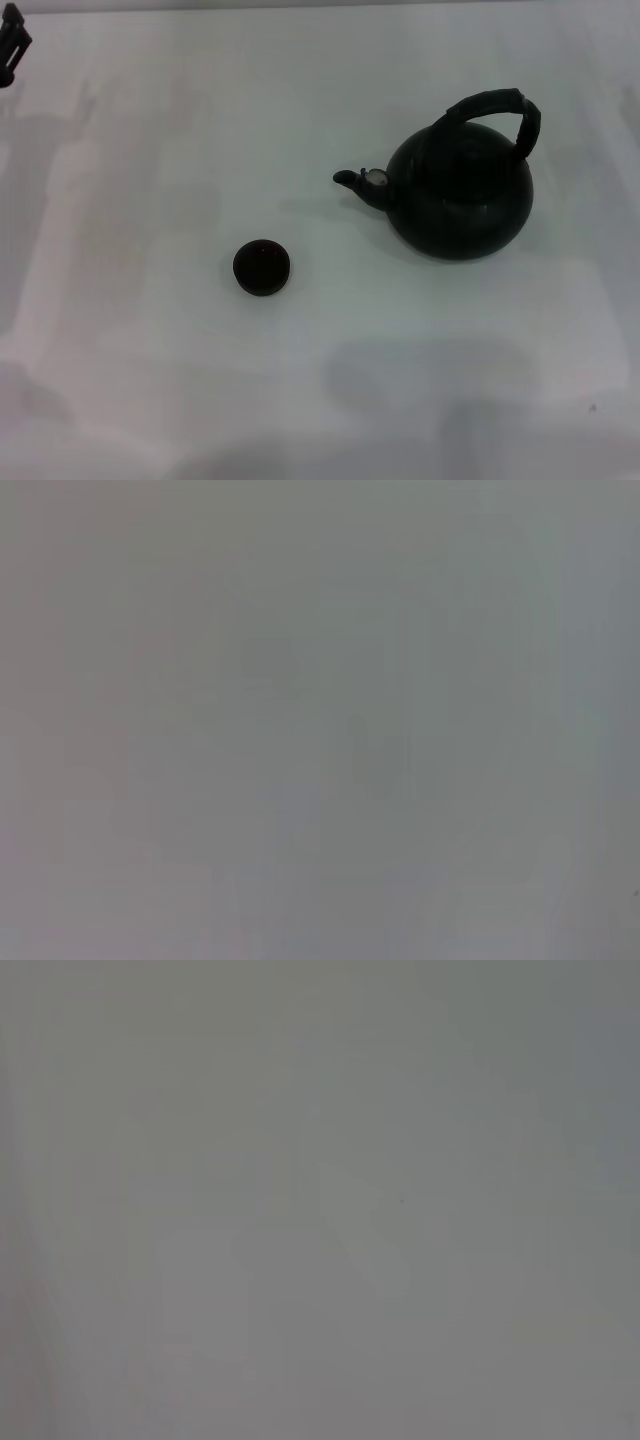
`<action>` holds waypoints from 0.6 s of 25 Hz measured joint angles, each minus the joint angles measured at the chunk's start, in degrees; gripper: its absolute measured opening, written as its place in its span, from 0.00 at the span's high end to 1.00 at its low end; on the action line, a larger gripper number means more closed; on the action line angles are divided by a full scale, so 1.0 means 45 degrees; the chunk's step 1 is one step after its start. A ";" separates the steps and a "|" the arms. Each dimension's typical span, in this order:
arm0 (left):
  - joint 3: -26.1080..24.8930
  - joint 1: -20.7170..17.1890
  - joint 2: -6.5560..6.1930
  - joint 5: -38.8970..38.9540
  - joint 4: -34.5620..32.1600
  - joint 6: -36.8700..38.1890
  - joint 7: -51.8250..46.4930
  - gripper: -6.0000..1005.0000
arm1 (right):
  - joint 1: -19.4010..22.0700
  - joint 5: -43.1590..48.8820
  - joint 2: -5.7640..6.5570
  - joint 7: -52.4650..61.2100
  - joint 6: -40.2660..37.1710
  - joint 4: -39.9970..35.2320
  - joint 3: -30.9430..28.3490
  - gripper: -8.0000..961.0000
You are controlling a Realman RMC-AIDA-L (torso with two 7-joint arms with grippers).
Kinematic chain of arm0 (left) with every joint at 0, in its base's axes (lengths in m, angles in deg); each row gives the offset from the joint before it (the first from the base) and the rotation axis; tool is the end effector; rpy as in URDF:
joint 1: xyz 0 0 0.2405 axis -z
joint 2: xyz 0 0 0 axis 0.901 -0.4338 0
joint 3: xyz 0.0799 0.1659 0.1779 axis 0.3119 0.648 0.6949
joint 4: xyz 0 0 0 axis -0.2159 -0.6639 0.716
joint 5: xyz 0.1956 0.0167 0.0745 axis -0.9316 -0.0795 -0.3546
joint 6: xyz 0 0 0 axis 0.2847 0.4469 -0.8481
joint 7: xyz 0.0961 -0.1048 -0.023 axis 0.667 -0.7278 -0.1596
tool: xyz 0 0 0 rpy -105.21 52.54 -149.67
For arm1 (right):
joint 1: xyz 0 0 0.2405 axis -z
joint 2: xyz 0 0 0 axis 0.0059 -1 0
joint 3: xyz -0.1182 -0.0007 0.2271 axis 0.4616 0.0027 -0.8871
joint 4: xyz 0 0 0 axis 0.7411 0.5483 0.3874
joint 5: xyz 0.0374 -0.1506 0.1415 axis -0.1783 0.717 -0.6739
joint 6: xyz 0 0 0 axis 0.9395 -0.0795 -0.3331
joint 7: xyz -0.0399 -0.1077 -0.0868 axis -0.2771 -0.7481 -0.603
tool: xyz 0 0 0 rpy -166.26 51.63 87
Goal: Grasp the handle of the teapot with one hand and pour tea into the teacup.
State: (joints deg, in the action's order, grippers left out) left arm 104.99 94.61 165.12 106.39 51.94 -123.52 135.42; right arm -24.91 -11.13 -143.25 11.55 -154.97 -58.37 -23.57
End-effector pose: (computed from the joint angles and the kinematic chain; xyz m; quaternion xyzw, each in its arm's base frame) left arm -0.3456 0.3530 0.0138 -0.6584 -0.2951 -0.3148 0.6167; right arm 0.3727 0.3216 0.0338 -0.6463 0.3042 0.3278 0.6183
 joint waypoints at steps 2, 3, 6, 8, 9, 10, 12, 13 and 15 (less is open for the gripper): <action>-0.0010 0.0080 -0.0009 0.0012 -0.0042 0.0024 -0.0021 0.12 | -0.0080 -0.0001 0.0000 0.0007 0.0010 -0.0043 0.0000 0.09; -0.0015 0.0102 -0.0010 0.0022 -0.0065 0.0028 -0.0041 0.12 | -0.0120 -0.0001 0.0000 0.0010 0.0011 -0.0056 0.0000 0.09; -0.0031 0.0123 -0.0026 0.0042 -0.0109 0.0090 -0.0058 0.12 | -0.0280 -0.0007 0.0001 0.0013 0.0034 -0.0084 0.0000 0.09; -0.0034 0.0141 -0.0044 0.0062 -0.0122 0.0188 -0.0060 0.12 | -0.0395 -0.0016 0.0001 -0.0007 0.0149 -0.0096 -0.0005 0.09; -0.0033 0.0152 -0.0048 0.0104 -0.0127 0.0237 -0.0061 0.12 | -0.0455 -0.0018 0.0001 -0.0020 0.0243 -0.0099 -0.0011 0.09; -0.0033 0.0167 -0.0053 0.0175 -0.0134 0.0279 -0.0062 0.12 | -0.0525 -0.0019 0.0001 -0.0026 0.0352 -0.0101 -0.0015 0.09; -0.0034 0.0182 -0.0053 0.0359 -0.0140 0.0324 -0.0063 0.12 | -0.0652 -0.0020 0.0001 -0.0028 0.0555 -0.0103 -0.0017 0.09; -0.0034 0.0185 -0.0053 0.0430 -0.0140 0.0329 -0.0065 0.12 | -0.0716 -0.0021 0.0000 -0.0026 0.0656 -0.0107 -0.0019 0.09; -0.0033 0.0185 -0.0052 0.0468 -0.0140 0.0340 -0.0066 0.12 | -0.0795 -0.0021 0.0001 -0.0018 0.0831 -0.0118 -0.0020 0.09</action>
State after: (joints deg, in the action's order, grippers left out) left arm 104.84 95.45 164.89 108.50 51.31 -121.99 135.12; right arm -28.49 -11.23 -143.24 11.47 -151.23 -58.90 -23.66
